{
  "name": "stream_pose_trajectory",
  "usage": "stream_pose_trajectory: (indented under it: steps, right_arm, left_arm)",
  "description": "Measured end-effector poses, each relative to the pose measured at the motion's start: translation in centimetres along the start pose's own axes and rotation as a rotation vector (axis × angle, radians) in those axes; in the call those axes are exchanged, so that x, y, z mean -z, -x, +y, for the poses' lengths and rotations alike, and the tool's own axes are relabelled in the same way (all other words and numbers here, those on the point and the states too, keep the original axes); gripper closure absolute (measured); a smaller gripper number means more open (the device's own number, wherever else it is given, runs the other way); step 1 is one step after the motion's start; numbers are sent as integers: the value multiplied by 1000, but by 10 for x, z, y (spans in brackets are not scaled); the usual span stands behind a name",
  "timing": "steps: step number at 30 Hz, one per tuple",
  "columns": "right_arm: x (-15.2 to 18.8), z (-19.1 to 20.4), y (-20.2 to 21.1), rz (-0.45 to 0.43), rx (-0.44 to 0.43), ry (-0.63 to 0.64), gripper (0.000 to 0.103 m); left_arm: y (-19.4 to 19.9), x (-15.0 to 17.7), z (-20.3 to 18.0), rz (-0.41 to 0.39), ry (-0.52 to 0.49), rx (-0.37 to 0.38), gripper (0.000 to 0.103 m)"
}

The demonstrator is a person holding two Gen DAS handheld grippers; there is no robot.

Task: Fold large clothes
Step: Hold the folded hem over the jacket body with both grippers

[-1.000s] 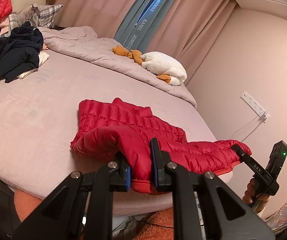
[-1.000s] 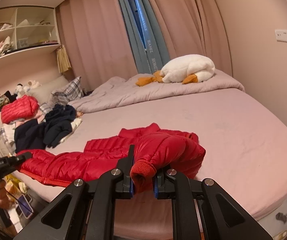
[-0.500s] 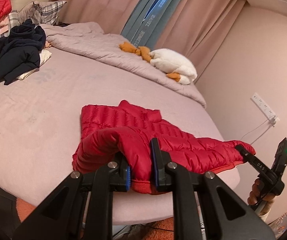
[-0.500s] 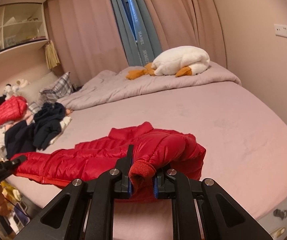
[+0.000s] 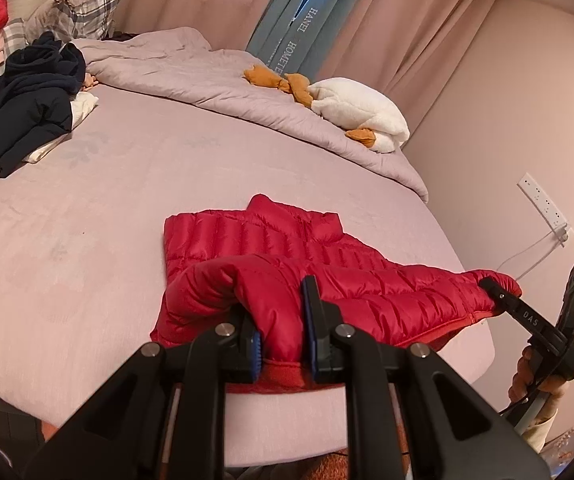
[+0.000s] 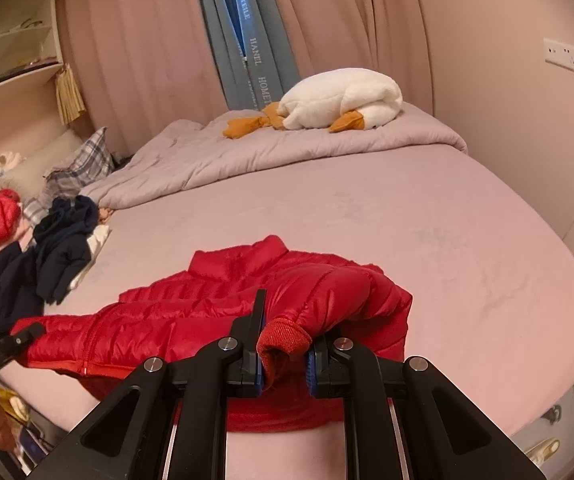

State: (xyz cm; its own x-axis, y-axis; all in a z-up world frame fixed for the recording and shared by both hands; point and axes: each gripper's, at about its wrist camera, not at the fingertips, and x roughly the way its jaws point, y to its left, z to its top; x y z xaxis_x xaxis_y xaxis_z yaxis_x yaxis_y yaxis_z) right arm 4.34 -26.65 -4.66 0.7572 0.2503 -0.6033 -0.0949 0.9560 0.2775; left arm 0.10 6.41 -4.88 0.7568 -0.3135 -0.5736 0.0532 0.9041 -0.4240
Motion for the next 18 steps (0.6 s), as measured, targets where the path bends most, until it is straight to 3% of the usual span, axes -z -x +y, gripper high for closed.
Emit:
stream_pose_trajectory:
  steps: [18]
  right_arm:
    - [-13,-8,-32,29,15,-26,89]
  left_arm:
    - [-42,-26,-1,43,12,-39,87]
